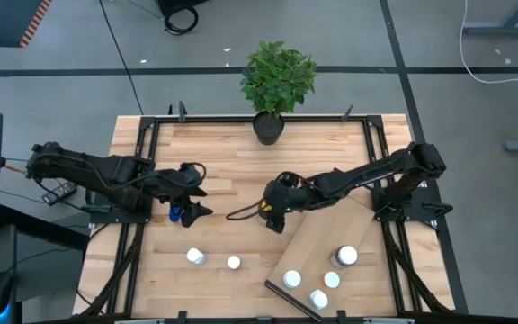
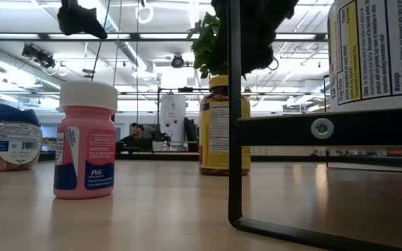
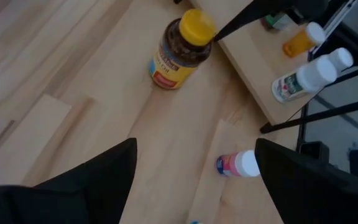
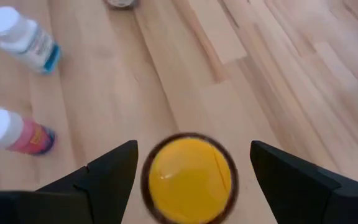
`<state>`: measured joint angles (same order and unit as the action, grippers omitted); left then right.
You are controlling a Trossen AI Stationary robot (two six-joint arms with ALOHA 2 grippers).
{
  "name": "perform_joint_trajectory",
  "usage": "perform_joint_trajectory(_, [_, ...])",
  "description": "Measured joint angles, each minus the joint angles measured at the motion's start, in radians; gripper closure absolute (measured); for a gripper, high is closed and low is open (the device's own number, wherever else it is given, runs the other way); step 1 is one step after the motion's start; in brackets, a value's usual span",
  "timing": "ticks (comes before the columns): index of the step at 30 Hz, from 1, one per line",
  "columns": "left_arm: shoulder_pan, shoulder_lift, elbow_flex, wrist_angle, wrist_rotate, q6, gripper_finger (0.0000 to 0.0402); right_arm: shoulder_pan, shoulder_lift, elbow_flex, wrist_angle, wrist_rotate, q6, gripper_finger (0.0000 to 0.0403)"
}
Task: Pick and place medicine bottles onto shelf by color
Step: Put the yellow medicine bottle on the shelf
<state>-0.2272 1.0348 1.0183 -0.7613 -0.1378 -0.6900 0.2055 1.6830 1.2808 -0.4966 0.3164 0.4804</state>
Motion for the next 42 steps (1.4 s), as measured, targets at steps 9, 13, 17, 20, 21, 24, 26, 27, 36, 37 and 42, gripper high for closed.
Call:
perform_joint_trajectory(9, [-0.007,-0.001,0.001,-0.012,0.000,-0.006,0.0072,-0.007,0.061,0.000,-0.007,-0.064,0.057,0.0084])
perform_joint_trajectory(13, [-0.007,0.000,0.001,-0.015,0.000,-0.006,0.0072,-0.007,0.063,0.002,-0.010,-0.064,0.083,0.0084])
perform_joint_trajectory(17, [-0.007,0.000,0.001,-0.015,0.000,-0.006,0.0072,-0.007,0.063,0.004,-0.017,-0.059,0.083,0.0084])
perform_joint_trajectory(20, [-0.007,0.000,0.001,-0.016,0.000,-0.014,0.0072,-0.007,0.063,0.004,-0.028,-0.059,0.076,0.0093])
perform_joint_trajectory(21, [-0.007,0.001,0.001,-0.016,0.000,-0.019,0.0072,-0.007,0.063,0.004,-0.029,-0.059,0.077,0.0100])
perform_joint_trajectory(24, [-0.007,0.001,0.001,-0.016,0.000,-0.032,0.0072,-0.007,0.053,0.004,-0.039,-0.060,0.081,0.0130])
perform_joint_trajectory(26, [-0.007,0.001,0.001,-0.016,0.000,-0.036,0.0072,-0.007,0.046,0.004,-0.035,-0.058,0.079,0.0155])
perform_joint_trajectory(27, [-0.007,0.001,0.001,-0.016,0.000,-0.036,0.0072,-0.007,0.041,0.004,-0.043,-0.058,0.080,0.0167])
perform_joint_trajectory(36, [-0.007,0.001,0.001,-0.015,0.000,-0.040,0.0072,-0.002,-0.034,0.005,-0.119,-0.043,0.160,0.0176])
perform_joint_trajectory(37, [-0.007,0.001,0.001,-0.015,0.000,-0.040,0.0072,0.000,-0.058,0.006,-0.138,-0.034,0.189,0.0175])
perform_joint_trajectory(42, [-0.007,0.001,0.001,-0.014,0.000,-0.039,0.0072,0.038,-0.195,0.008,-0.267,0.077,0.326,0.0172])
